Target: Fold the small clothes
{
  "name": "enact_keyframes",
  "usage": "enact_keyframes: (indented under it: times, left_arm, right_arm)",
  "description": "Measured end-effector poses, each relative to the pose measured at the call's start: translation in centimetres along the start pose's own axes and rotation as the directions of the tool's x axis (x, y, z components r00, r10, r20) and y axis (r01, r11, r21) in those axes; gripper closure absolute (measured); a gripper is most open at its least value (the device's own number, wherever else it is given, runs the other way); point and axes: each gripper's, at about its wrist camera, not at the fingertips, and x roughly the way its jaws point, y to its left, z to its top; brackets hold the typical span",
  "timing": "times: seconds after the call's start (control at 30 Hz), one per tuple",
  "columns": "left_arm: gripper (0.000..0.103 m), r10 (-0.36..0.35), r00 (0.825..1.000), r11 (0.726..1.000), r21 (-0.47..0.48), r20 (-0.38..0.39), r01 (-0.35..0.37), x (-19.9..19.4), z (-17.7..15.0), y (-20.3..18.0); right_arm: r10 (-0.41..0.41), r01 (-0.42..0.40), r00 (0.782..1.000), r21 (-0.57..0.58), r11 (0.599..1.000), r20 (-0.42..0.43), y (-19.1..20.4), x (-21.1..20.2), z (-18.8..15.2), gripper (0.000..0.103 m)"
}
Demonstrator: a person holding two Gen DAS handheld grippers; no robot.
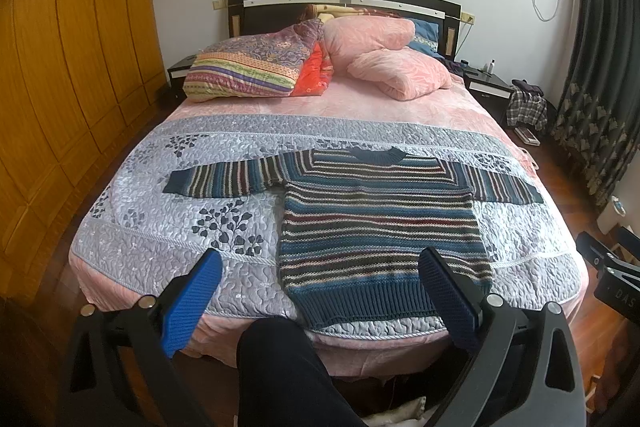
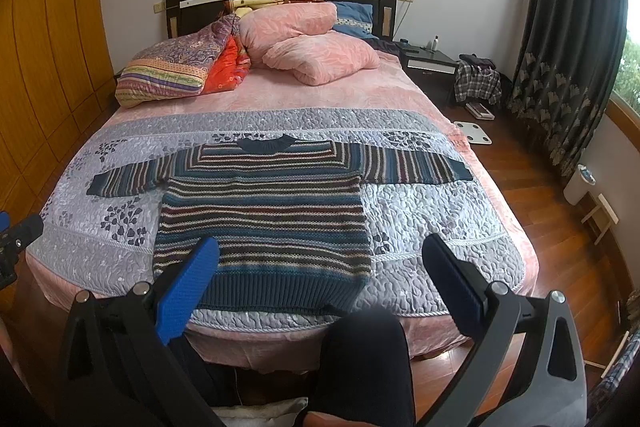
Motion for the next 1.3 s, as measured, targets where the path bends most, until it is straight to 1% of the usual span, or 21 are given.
enact_keyframes:
  times: [0.73,0.93,1.0,1.07,1.1,1.13,1.17,1.23,1.3]
  left_arm:
    - [0.004,0.0,1.0,1.0,0.002,0.0,0.0,0.1,0.0,0.0]
    - [0.004,-0.01,1.0,1.0,0.006,-0.017,0.01,1.2,0.4,-0.5]
    - [0.004,-0.031,0.999,1.0,0.0,-0.02,0.031,2.0,0.6,-0.4]
    - [0.004,-0.077,0.997,0.997,-0.016,-0.017,0.076,3.6,0.8,-0.4]
    - [0.004,-0.09,0.996,0.996,-0.021,-0.015,0.09,4.4,0.8,-0.4]
    - [0.004,-0.11,0.994,0.994,-0.027,-0.011,0.109,5.6,0.9,-0.3]
    - [0.004,-0.123,0.992,0.992,-0.033,-0.012,0.122,7.0,1.0,-0.3]
    - [0.004,-0.174,0.985,0.984,-0.042,-0.018,0.173,9.2,1.2,-0.5]
    - [0.004,-0.237,0.971,0.97,-0.061,-0.018,0.236,11.5,1.5,-0.6]
  right_arm:
    - [0.0,0.0,1.0,0.007,1.0,-0.006,-0.5,0.7,-0.7,0.003]
    - [-0.009,0.009,1.0,0.006,1.0,-0.017,-0.9,1.4,-0.8,0.003]
    - [-0.015,0.015,1.0,0.007,1.0,-0.015,-1.4,2.3,-0.3,0.003]
    - [0.009,-0.009,1.0,0.02,1.0,0.0,-2.3,3.6,0.0,0.003]
    - [0.049,-0.049,0.999,0.021,0.999,0.012,-3.0,4.4,0.0,0.003]
    - [0.111,-0.112,0.993,0.019,0.994,0.027,-3.7,5.3,0.1,0.003]
    - [0.161,-0.161,0.987,0.042,0.986,0.022,-5.1,6.9,0.3,0.003]
    - [0.142,-0.139,0.989,0.102,0.985,-0.029,-7.3,9.7,0.7,0.003]
    - [0.14,-0.125,0.987,0.172,0.977,-0.079,-10.5,13.3,1.0,0.003]
